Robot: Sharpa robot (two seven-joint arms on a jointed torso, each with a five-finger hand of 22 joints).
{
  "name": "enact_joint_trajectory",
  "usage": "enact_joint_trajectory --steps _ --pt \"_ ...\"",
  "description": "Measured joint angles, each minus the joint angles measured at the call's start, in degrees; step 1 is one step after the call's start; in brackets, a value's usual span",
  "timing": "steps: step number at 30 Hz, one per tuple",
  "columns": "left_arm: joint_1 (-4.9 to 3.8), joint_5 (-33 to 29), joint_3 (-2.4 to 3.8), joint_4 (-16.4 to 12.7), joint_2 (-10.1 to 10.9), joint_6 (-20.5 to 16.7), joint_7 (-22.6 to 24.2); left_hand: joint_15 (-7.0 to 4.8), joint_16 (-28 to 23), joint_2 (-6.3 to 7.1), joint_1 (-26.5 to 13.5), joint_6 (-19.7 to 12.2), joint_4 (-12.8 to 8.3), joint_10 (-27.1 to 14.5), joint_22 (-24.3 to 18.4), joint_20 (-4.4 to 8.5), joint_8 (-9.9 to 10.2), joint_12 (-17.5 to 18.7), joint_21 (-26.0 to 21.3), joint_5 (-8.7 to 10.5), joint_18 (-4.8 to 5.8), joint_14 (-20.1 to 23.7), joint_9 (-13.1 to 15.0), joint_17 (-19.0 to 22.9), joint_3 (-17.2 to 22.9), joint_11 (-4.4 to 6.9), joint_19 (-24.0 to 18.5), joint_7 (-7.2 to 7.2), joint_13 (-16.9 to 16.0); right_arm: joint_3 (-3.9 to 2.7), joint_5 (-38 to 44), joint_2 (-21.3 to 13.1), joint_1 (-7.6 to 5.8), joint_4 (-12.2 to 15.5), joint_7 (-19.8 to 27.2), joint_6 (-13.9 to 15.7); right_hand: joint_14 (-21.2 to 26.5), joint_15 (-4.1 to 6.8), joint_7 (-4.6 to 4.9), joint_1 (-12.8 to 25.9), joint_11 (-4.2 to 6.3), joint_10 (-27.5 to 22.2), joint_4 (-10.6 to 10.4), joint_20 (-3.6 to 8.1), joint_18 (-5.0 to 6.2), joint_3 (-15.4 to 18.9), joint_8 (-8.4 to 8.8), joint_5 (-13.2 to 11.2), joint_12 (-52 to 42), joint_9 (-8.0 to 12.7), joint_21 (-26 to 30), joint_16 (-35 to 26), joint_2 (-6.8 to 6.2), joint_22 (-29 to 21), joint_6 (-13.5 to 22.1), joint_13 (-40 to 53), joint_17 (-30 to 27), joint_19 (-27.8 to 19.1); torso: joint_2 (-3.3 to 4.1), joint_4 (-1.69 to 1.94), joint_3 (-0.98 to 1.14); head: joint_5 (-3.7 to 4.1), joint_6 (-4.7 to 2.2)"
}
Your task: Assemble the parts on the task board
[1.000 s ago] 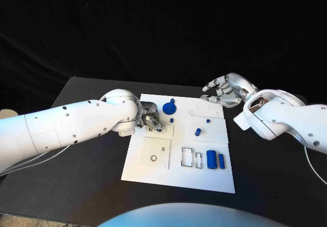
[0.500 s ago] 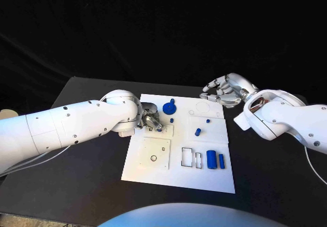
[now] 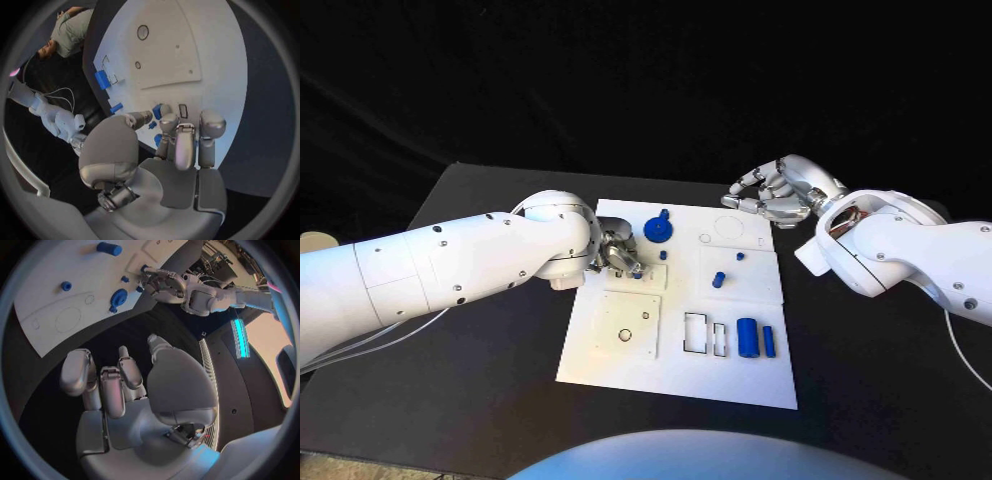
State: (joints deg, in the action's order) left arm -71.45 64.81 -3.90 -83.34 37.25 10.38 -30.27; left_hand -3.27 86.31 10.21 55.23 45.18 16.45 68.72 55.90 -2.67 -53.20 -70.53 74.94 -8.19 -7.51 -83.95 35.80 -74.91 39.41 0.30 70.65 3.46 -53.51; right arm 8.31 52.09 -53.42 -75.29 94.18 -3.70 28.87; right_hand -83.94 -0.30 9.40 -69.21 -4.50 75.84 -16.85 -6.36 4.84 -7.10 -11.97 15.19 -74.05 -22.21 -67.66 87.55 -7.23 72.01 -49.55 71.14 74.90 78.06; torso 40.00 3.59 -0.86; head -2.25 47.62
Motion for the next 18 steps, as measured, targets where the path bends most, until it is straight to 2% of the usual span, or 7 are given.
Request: enact_joint_trajectory --steps 7,12,18 --pt "0.02 -0.05 0.05 -0.15 0.31 0.1 0.04 0.0 0.0 -0.02 -0.58 0.0 0.15 0.0 0.01 0.0 0.0 -0.21 0.0 0.0 0.0 0.0 -0.05 0.0 -1.24 0.0 0.0 0.0 -0.15 0.0 -0.04 -0.02 0.03 -0.12 0.0 0.0 0.0 0.0 0.0 0.15 0.0 0.0 -0.01 0.0 0.0 0.32 0.0 0.0 0.0 0.0 0.33 0.0 0.15 0.0 0.0 0.0 0.0 0.0 0.03 -0.02 -0.01 0.03 -0.03" --pt "0.02 -0.06 0.36 -0.75 0.91 0.13 0.05 0.0 0.0 -0.02 -1.04 0.0 0.16 0.0 -0.03 0.0 0.0 -0.21 0.0 0.0 0.0 0.0 -0.05 0.0 -1.9 0.0 0.0 0.0 -0.15 0.0 -0.06 -0.03 0.07 -0.2 0.01 0.01 0.0 0.0 0.0 0.67 0.0 0.0 -0.01 0.0 0.0 0.32 0.0 0.0 0.0 0.01 0.33 -0.23 0.22 0.0 0.0 -0.14 0.0 0.0 0.02 -0.03 -0.01 0.07 -0.1" --pt "-0.01 -0.09 1.36 -1.97 2.29 0.11 0.06 0.0 0.0 -0.02 -1.04 0.0 0.22 0.41 -0.06 0.0 0.0 -0.21 0.0 0.0 0.0 0.0 -0.05 0.0 -1.96 0.0 0.0 0.0 -0.34 0.0 -0.09 0.01 0.13 -0.49 0.02 0.01 0.0 0.0 0.0 0.68 0.0 0.0 -0.01 0.0 0.0 0.32 0.0 0.0 0.0 0.01 0.33 -0.23 0.22 0.0 0.0 -0.15 0.0 0.0 -0.08 0.01 0.0 0.11 -0.24"
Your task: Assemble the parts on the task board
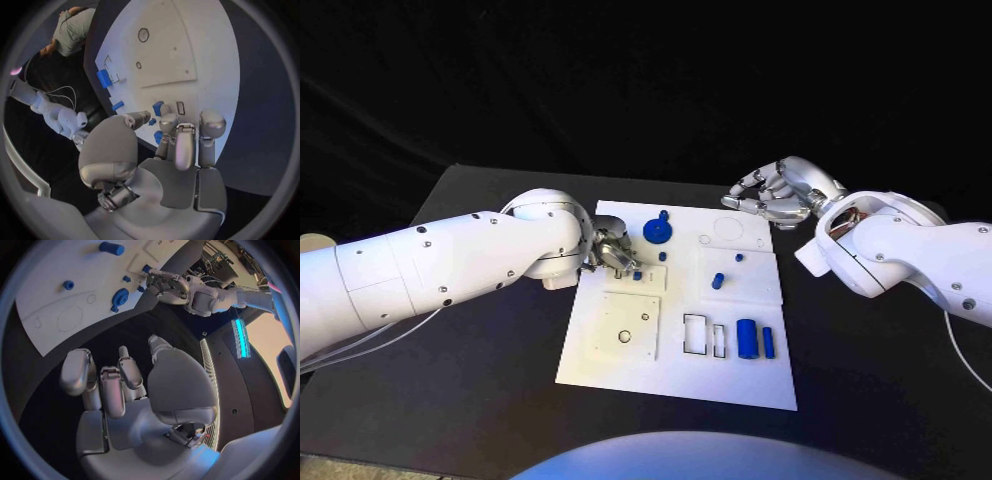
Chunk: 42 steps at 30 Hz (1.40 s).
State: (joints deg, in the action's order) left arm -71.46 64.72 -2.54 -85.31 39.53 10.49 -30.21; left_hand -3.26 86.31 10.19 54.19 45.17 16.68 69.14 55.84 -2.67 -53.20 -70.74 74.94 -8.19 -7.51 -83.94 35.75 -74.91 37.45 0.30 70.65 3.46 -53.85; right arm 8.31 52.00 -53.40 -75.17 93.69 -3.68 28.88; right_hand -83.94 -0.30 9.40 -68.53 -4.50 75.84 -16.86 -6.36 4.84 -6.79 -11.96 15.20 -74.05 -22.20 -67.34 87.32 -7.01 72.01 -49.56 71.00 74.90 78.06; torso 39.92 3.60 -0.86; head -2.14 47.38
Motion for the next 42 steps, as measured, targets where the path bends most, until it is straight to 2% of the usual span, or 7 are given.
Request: enact_joint_trajectory --steps 5,10,15,19,22,34,42 --pt "-0.51 -0.11 1.39 -1.05 1.01 -0.05 0.0 0.0 0.0 0.0 0.0 0.0 0.0 0.0 0.0 0.0 0.0 0.0 0.0 0.0 0.0 0.0 0.0 0.0 0.0 0.0 0.0 0.0 0.0 0.0 -0.03 0.09 0.07 -0.37 0.01 0.01 0.0 0.0 0.0 0.0 0.0 0.0 0.02 0.0 0.0 0.3 0.0 0.0 0.0 0.0 0.0 0.0 0.0 -0.04 0.0 0.0 0.0 0.0 -0.09 0.13 0.05 -0.15 -0.17" --pt "-1.5 -0.43 2.86 -1.06 2.02 -0.12 -0.01 0.0 0.0 0.0 0.0 -0.44 -0.07 -0.02 0.0 0.0 0.94 0.0 0.0 -0.47 0.01 0.0 -0.35 0.0 -1.68 -0.02 0.0 0.44 0.49 0.0 -0.07 0.21 0.13 -0.69 0.03 0.02 0.0 0.0 0.0 0.0 0.0 0.0 0.02 0.0 0.0 0.3 0.0 0.0 0.0 0.01 0.0 0.0 0.0 -0.08 0.0 0.0 0.0 0.0 -0.11 0.15 0.09 -0.24 -0.44" --pt "-2.64 -0.9 3.34 1.01 2.2 -0.1 -0.01 0.0 0.0 0.0 0.0 -1.25 0.02 -0.52 0.0 -0.21 2.1 0.0 0.0 -0.47 -0.01 0.0 -0.9 0.0 -2.83 -0.52 0.21 0.82 1.04 0.0 -0.1 0.25 0.19 -0.85 0.03 0.03 0.0 0.0 0.0 0.0 0.0 0.0 0.05 0.0 0.0 0.32 0.0 0.0 0.0 0.01 0.0 0.0 0.0 -0.07 0.0 0.0 0.0 0.0 -0.08 0.1 0.08 -0.19 -0.95" --pt "-3.14 -1.23 3.48 3.6 1.79 0.02 -0.01 0.34 -0.01 -0.14 0.51 -2.59 -0.1 -1.8 -0.89 -0.47 4.12 0.67 0.0 -0.47 -0.01 -0.08 -1.94 0.0 -4.04 -1.35 -0.05 1.76 2.1 0.0 -0.12 0.31 0.25 -1.05 0.03 0.03 0.0 0.0 0.0 0.0 0.0 0.0 0.18 0.0 0.0 0.45 0.0 0.0 0.0 0.02 0.0 0.0 0.0 -0.07 0.0 0.0 0.05 0.0 -0.01 0.1 0.07 -0.12 -1.18" --pt "-3.22 -1.33 3.48 5.49 1.12 0.11 0.11 0.73 -0.23 0.45 1.72 -2.99 -0.31 -2.09 -0.96 -0.63 5.09 0.67 0.0 -0.47 -0.01 -0.1 -2.5 0.0 -4.42 -1.64 -0.21 2.16 2.24 0.0 -0.14 0.42 0.37 -1.15 0.03 0.02 0.0 0.0 0.0 0.0 0.0 0.0 0.02 0.0 0.0 0.61 0.0 0.0 0.0 0.02 0.0 0.0 0.0 -0.07 0.0 0.0 0.05 0.0 0.04 0.12 0.01 -0.18 -1.33" --pt "-3.35 -1.1 3.49 12.91 -2.33 0.85 0.63 0.73 -0.23 0.33 2.4 -2.99 -0.31 -2.09 -0.79 -0.63 5.1 0.67 0.0 -0.69 -0.01 -0.1 -2.64 0.0 -4.74 -1.63 -0.22 2.16 2.2 0.0 -0.23 0.79 0.63 -1.36 0.04 0.01 0.0 0.0 0.0 -0.01 0.0 0.0 0.02 0.0 0.0 0.61 0.0 0.0 0.0 0.02 0.0 0.0 0.0 -0.07 0.0 0.0 0.04 0.0 0.04 0.15 -0.03 -0.64 -1.39" --pt "-3.28 -1.31 2.6 17.01 -5.35 2.07 0.77 0.73 -0.23 0.2 2.52 -2.99 -0.18 -2.7 -1.16 -0.83 5.38 1.03 0.0 -0.69 -0.01 -0.1 -2.73 0.0 -4.86 -1.84 -0.42 2.16 2.79 0.0 -0.27 1.01 0.68 -1.44 0.06 0.01 0.0 0.0 0.0 -0.01 0.0 0.0 0.03 0.0 0.0 0.61 0.0 0.0 0.0 -0.02 0.24 0.0 0.0 -0.07 0.0 0.0 0.03 0.0 0.11 0.07 -0.1 -0.74 -1.26"
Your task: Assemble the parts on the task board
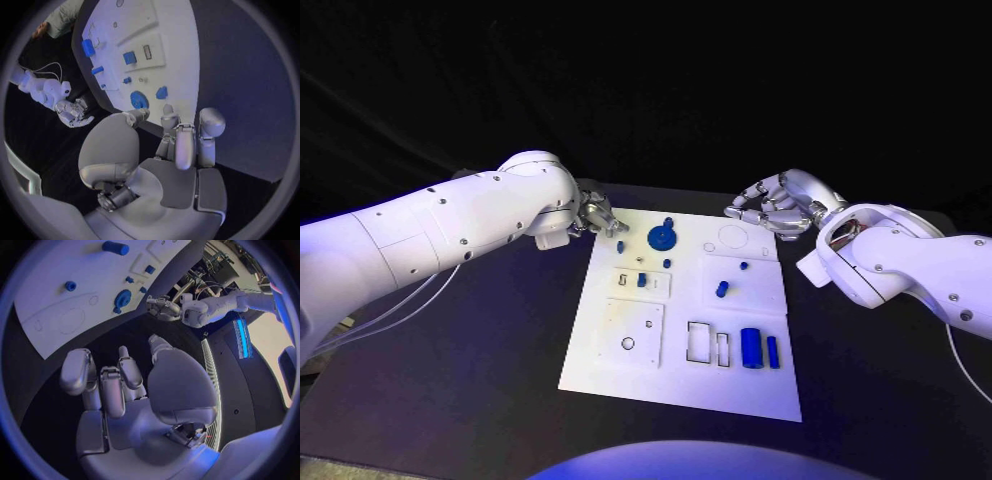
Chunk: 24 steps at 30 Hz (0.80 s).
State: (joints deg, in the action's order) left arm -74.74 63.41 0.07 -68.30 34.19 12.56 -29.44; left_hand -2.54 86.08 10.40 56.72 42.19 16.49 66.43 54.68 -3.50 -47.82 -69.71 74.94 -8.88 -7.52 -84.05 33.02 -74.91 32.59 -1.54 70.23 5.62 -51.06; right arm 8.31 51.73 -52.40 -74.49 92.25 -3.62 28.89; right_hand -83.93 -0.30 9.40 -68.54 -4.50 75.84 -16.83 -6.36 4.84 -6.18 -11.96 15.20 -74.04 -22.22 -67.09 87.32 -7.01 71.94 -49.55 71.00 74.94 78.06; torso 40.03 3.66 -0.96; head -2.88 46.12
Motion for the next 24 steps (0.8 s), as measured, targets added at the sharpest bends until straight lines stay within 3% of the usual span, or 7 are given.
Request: enact_joint_trajectory --steps 24 --pt "0.2 -1.51 -0.99 3.07 -2.26 2.8 0.18 0.21 -0.22 0.23 0.22 -0.21 0.19 -0.21 -0.18 -0.2 0.28 0.0 -0.23 0.0 0.0 0.21 -0.13 0.0 -0.18 -0.21 -0.2 0.21 0.12 0.0 -0.07 0.16 0.07 -0.09 0.0 -0.02 0.0 0.0 0.0 0.0 0.0 0.0 0.16 0.0 0.0 0.16 0.0 0.0 0.0 0.01 0.0 0.0 0.0 0.0 0.0 0.0 -0.01 0.0 0.03 -0.07 0.06 0.38 0.22"
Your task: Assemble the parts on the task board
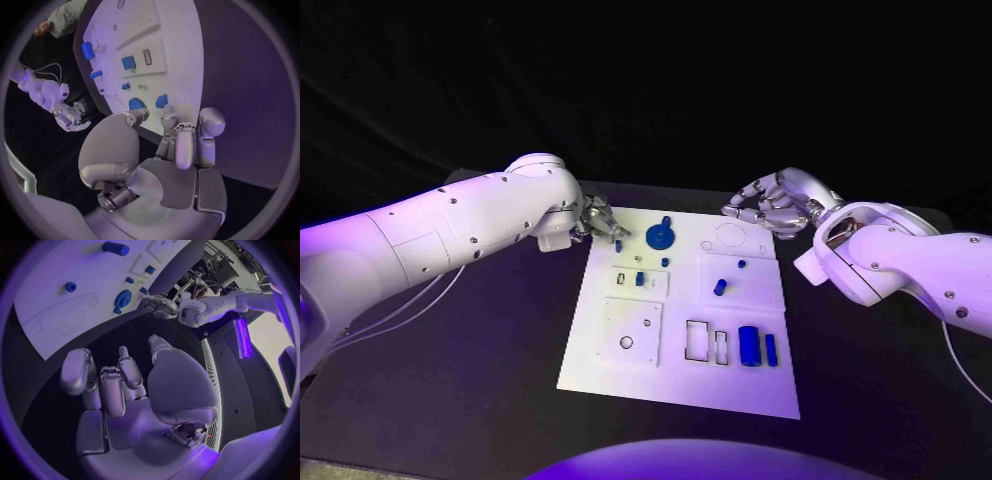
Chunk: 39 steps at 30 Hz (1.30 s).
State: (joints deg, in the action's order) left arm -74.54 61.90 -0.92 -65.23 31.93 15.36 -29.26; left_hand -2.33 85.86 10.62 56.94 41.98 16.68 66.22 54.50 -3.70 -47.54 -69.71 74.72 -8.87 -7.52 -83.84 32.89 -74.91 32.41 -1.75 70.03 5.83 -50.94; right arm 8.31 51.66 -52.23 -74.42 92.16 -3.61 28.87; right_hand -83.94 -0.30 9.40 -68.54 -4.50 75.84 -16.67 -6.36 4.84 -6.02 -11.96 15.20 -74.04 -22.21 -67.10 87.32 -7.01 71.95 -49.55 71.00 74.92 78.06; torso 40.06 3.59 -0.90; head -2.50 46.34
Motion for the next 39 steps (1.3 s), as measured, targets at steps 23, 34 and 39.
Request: enact_joint_trajectory --steps 23,34,39 --pt "0.06 -0.27 -0.53 0.67 -0.69 1.12 -0.03 0.2 0.0 -1.29 3.25 0.0 -0.32 -0.41 -0.21 -0.19 0.2 0.0 0.0 0.0 0.0 -0.21 -0.26 0.0 -0.32 0.0 -0.2 0.0 0.26 0.0 -0.02 0.06 0.01 -0.01 0.0 -0.05 0.0 0.0 0.0 0.54 0.0 0.0 -0.16 0.0 0.0 0.16 0.0 0.0 0.0 0.02 -0.01 0.0 0.54 0.0 0.0 0.0 -0.01 0.0 0.01 0.02 0.02 0.13 0.27" --pt "0.07 -0.68 -0.55 0.56 -0.72 1.27 -0.04 0.2 0.0 -4.46 8.98 0.22 -2.71 -0.81 -0.13 -0.19 0.2 0.0 0.0 0.01 -0.01 -0.2 -0.29 0.0 2.07 0.41 -0.2 -0.21 0.2 0.0 -0.03 0.08 0.01 -0.03 -0.01 -0.07 0.0 0.0 0.0 0.53 0.0 0.0 -0.16 0.0 0.0 0.16 -0.23 0.0 0.0 -0.03 -0.01 0.0 0.53 0.0 0.0 0.0 -0.01 0.0 -0.02 0.02 0.01 0.12 0.36" --pt "0.06 -1.69 -0.55 0.53 -0.68 1.27 -0.04 0.2 0.0 -4.75 11.5 0.05 -5.11 -1.13 -0.13 0.13 -1.39 0.25 0.0 0.26 0.0 -0.21 0.19 0.0 6.5 0.73 -0.52 -0.77 0.57 0.0 -0.04 0.16 0.01 -0.03 -0.01 -0.1 0.0 0.0 0.0 0.53 0.0 0.0 -0.16 0.0 0.0 0.16 -0.23 0.0 0.0 -0.03 -0.01 0.0 0.53 -0.06 0.0 0.0 -0.01 0.0 -0.03 0.04 0.01 0.01 0.43"
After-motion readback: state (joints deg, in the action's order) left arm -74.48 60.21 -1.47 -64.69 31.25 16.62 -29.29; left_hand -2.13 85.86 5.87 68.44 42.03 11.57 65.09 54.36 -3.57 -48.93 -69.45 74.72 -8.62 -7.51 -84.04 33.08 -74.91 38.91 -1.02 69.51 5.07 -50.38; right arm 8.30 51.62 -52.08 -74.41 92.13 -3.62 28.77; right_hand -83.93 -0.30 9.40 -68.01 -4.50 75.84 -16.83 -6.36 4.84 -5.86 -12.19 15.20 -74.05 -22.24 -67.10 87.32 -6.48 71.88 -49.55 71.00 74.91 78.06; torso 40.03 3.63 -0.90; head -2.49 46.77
